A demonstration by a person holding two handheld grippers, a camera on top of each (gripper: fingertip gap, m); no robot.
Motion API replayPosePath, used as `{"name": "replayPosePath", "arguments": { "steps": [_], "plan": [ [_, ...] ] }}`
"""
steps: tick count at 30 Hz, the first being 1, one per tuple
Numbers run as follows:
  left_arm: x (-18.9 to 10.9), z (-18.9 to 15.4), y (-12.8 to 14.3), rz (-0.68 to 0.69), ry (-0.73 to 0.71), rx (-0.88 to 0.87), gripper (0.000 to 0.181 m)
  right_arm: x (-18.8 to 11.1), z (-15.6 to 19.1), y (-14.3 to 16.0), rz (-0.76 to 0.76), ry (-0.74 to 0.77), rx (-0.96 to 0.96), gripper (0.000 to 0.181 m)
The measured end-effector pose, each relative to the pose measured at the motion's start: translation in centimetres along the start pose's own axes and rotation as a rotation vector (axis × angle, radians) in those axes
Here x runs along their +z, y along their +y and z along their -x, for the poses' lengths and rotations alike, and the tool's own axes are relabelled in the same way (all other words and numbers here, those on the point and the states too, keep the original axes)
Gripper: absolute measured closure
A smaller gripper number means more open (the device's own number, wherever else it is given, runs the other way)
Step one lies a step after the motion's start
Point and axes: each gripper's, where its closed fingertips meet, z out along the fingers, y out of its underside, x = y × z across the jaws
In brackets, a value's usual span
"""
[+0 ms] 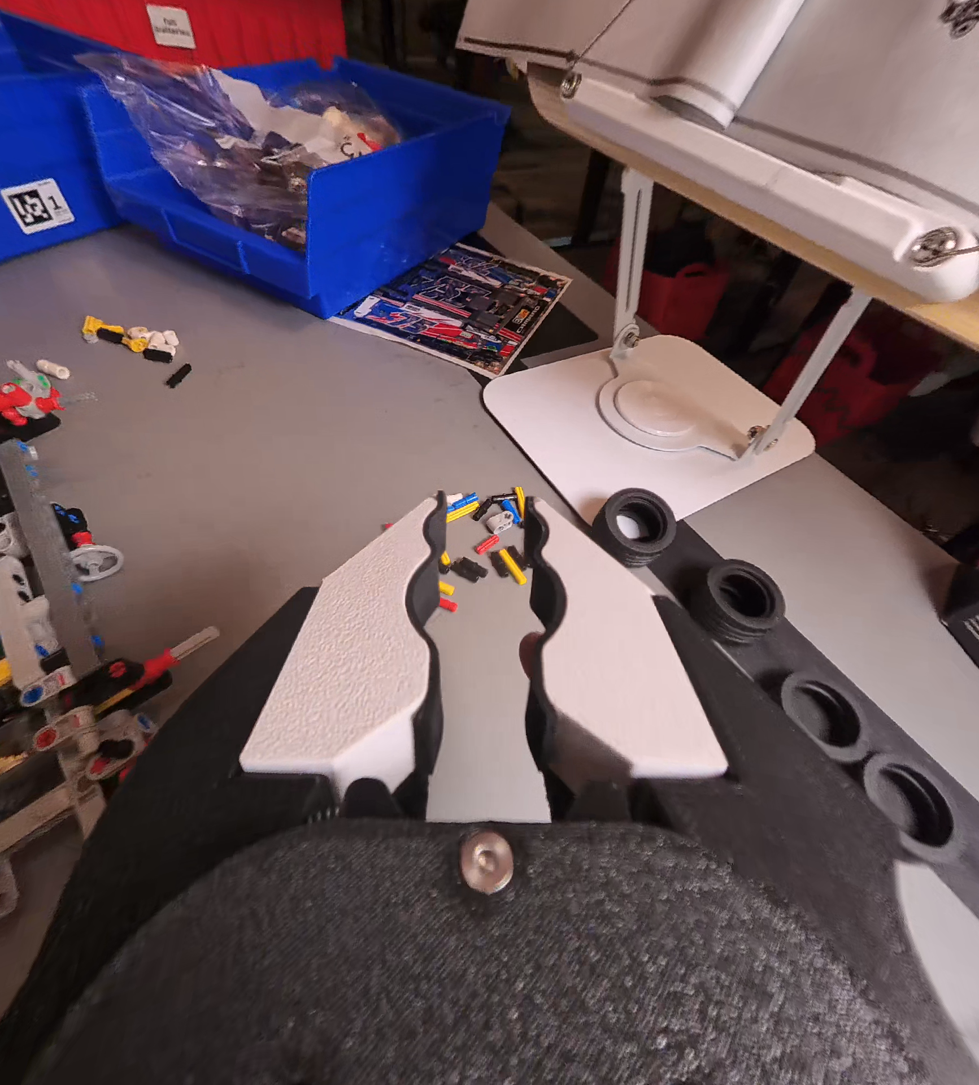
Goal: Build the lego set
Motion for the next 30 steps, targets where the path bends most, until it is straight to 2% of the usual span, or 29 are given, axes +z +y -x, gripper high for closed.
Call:
{"name": "replayPosePath", "arguments": {
  "steps": [1,6,10,12,15,17,19,23,27,30],
  "plan": [
    [0.0,0.1,0.0,0.001,-0.005,0.003,0.159,-0.8,0.4,0.0,-0.009,0.033,-0.001,0.161],
    [-0.1,0.6,0.0,-0.005,-0.025,-0.003,0.159,-5.5,5.4,-0.2,-0.079,0.073,0.031,0.169],
    [0.1,0.6,0.3,0.004,-0.026,-0.004,0.159,-8.3,9.1,0.9,-0.082,0.107,0.011,0.173],
    [0.2,0.5,0.5,0.012,-0.027,0.004,0.16,-9.2,9.9,1.5,-0.093,0.138,0.002,0.178],
    [0.4,0.5,1.0,0.027,-0.032,0.008,0.16,-9.7,9.0,1.9,-0.132,0.212,-0.013,0.181],
    [0.5,0.4,1.1,0.031,-0.032,0.007,0.16,-9.0,7.7,2.4,-0.114,0.219,0.02,0.181],
    [0.6,0.3,1.1,0.033,-0.035,0.014,0.16,-7.4,6.3,3.2,-0.034,0.179,0.024,0.181],
    [0.7,0.4,1.4,0.044,-0.042,0.022,0.161,-3.2,2.3,4.6,0.125,0.115,-0.037,0.178],
    [0.7,0.8,1.8,0.051,-0.052,0.016,0.161,1.4,-1.1,6.5,0.283,0.007,0.003,0.173],
    [0.7,1.0,2.0,0.057,-0.055,0.011,0.161,4.0,-2.7,6.3,0.309,-0.036,-0.007,0.175]
  ]
}}
